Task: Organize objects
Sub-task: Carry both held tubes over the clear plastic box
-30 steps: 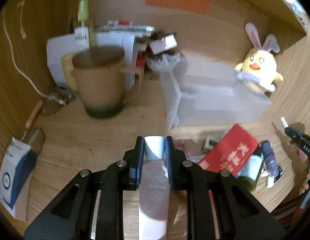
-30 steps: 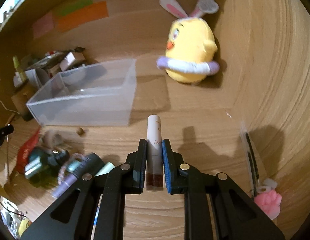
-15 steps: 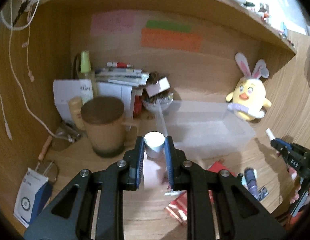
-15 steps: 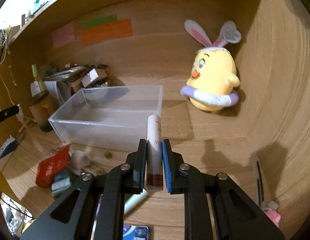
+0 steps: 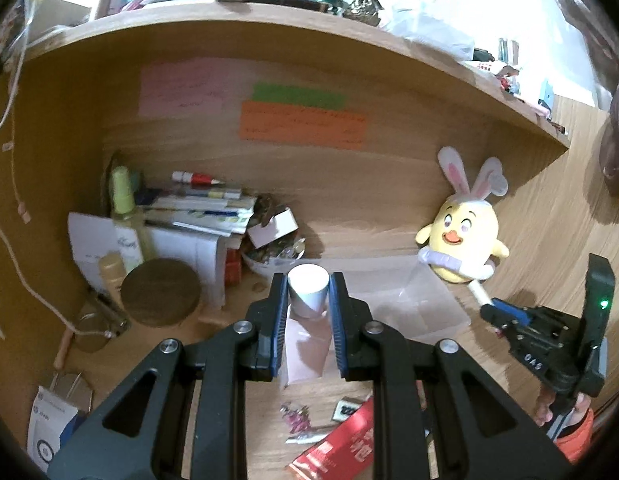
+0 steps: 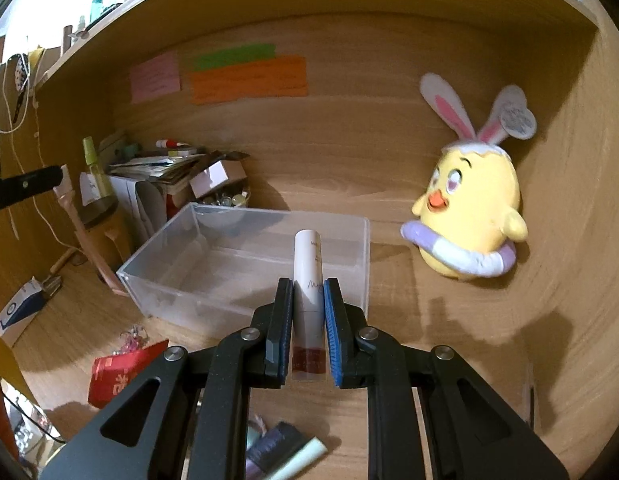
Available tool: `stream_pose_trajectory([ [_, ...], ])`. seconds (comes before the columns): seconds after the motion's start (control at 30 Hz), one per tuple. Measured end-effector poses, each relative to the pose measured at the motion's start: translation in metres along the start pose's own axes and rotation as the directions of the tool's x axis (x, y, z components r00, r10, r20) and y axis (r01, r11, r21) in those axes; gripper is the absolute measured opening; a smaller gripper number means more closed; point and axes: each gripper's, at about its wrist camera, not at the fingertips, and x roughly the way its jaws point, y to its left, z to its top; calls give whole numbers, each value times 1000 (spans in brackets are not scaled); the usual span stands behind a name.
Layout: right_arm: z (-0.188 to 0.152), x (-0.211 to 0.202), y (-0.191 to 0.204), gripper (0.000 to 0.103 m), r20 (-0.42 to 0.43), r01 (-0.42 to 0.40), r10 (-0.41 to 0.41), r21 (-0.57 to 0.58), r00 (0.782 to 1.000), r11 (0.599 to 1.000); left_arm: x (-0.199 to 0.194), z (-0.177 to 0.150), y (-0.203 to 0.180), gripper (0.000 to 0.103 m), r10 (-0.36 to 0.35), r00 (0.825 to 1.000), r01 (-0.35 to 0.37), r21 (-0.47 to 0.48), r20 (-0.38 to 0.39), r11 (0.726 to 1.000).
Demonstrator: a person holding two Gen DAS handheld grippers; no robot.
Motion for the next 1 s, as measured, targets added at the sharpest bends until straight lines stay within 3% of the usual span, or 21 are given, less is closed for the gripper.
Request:
stream_pose_trajectory([
  [0.33,24,33,5,14,-30,-28,27,-26,999,999,26,24,-22,20,53,998,-54,35,41,998],
  [0.57,27,75,9,14,-126,-50,42,-56,991,997,73,15,-30,20,67,996,-64,47,-58,997],
  [0.73,24,109,11,14,-210,-62,44,-79,977,995,100,15,-36,20,-1,994,6,38,-112,999],
  [1.0,25,136,12,14,-261,-66,32,-121,965,991,144,13,-41,20,-27,975,36,36,-222,999],
])
